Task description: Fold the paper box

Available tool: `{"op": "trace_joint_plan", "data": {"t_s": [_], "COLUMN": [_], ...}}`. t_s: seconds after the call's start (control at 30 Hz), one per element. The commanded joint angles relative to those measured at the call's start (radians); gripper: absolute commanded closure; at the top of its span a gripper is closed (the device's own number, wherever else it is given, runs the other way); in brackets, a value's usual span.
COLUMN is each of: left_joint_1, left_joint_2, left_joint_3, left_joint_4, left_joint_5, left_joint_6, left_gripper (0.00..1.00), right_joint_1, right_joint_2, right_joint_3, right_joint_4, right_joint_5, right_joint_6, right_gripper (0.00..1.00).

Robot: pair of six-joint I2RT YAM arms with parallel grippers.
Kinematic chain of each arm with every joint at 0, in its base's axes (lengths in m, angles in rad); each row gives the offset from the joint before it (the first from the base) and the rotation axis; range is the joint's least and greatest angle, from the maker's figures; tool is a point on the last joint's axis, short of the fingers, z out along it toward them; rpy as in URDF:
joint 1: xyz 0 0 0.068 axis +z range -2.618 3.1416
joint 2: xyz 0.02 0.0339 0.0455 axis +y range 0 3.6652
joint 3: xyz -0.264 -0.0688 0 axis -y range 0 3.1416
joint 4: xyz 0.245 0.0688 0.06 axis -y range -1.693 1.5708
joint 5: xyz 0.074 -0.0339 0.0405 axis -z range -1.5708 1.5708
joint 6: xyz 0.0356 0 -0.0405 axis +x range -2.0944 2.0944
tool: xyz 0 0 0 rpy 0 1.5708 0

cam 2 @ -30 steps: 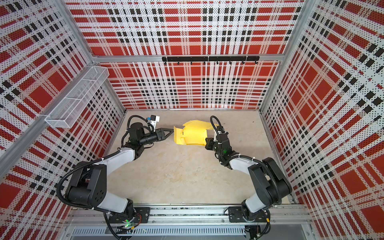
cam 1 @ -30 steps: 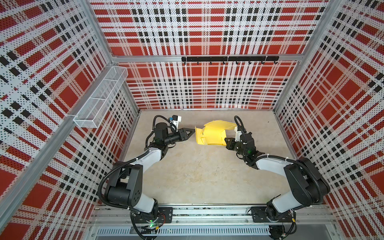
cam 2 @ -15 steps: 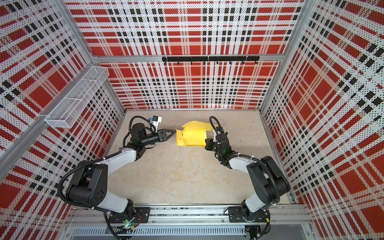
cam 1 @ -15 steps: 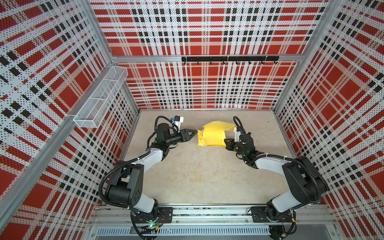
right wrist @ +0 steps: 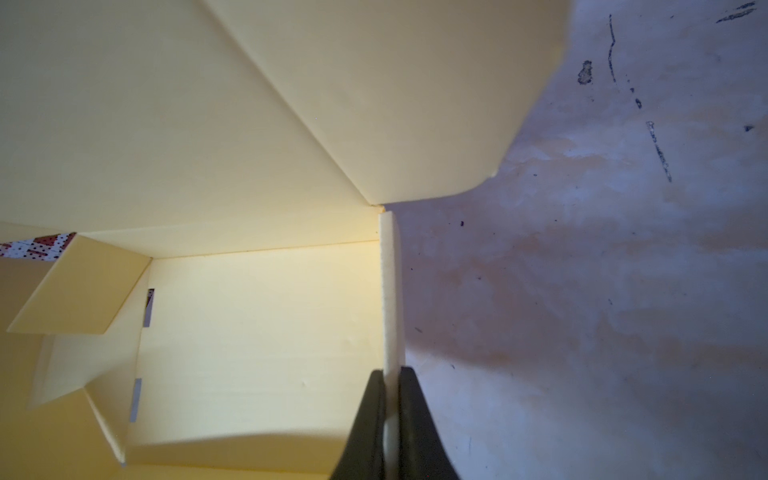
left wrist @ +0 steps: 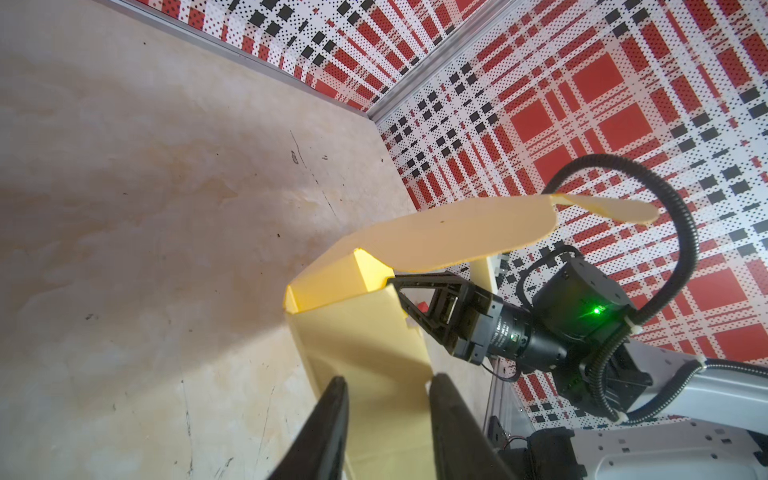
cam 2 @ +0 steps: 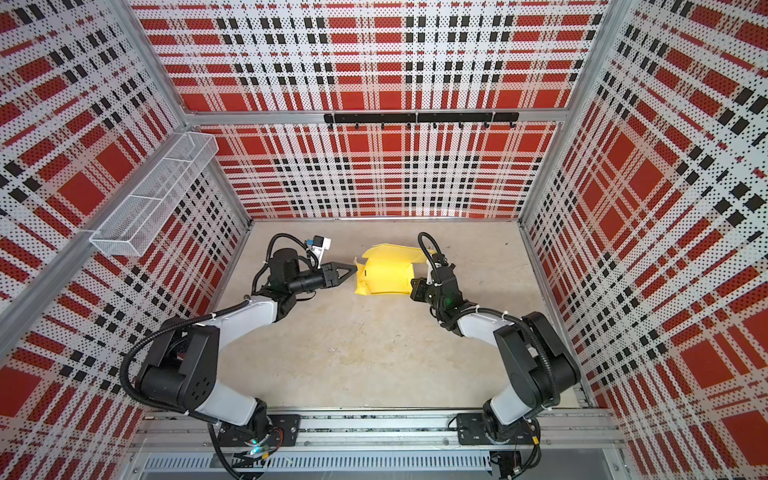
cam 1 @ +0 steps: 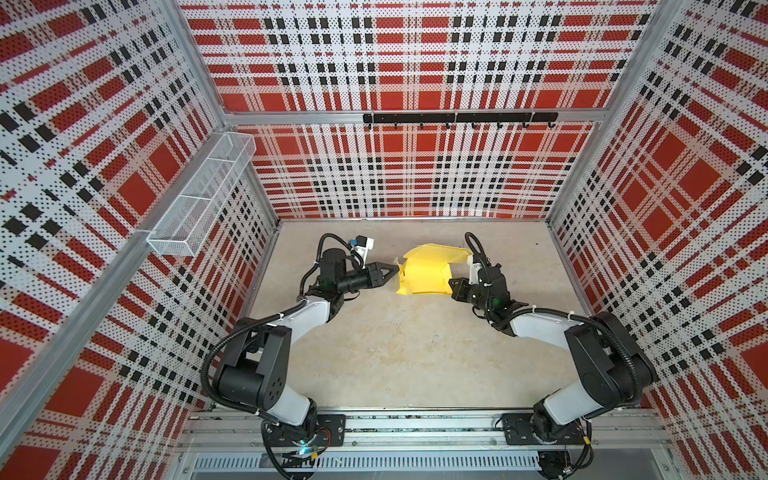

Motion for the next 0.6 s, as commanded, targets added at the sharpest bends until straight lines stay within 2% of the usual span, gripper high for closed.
{"op": "trace_joint_plan", "data": {"t_s": [0.0,0.13,0.4,0.57], "left_joint_1": [-0.020,-0.027,-0.030,-0.030], "left_joint_2": [0.017,0.026,0.038,0.031], "left_joint_3": [0.002,0.010,0.020,0.031], "left_joint_4": [-0.019,-0.029,-0.035,-0.033], "left_joint_5": [-0.011,-0.020,-0.023,-0.016], "left_joint_6": [0.026,0.020,0.011,-0.015], "left_gripper": [0.67,0.70,0.67,0.60], "right_joint_1": [0.013,0.016,0.028,0.031], "right_joint_2": [-0.023,-0.026,-0.056,-0.056], "right_joint_3": [0.031,0.041,0.053,0.039], "right_joint_4": [0.058,0.036,-0.013,-0.015], "right_joint_5": [0.005,0.000,0.024,0.042], "right_joint_6": [-0.001,0.010,-0.023,-0.029], "right_gripper": [0.90,0.90,0.90,0.90]}}
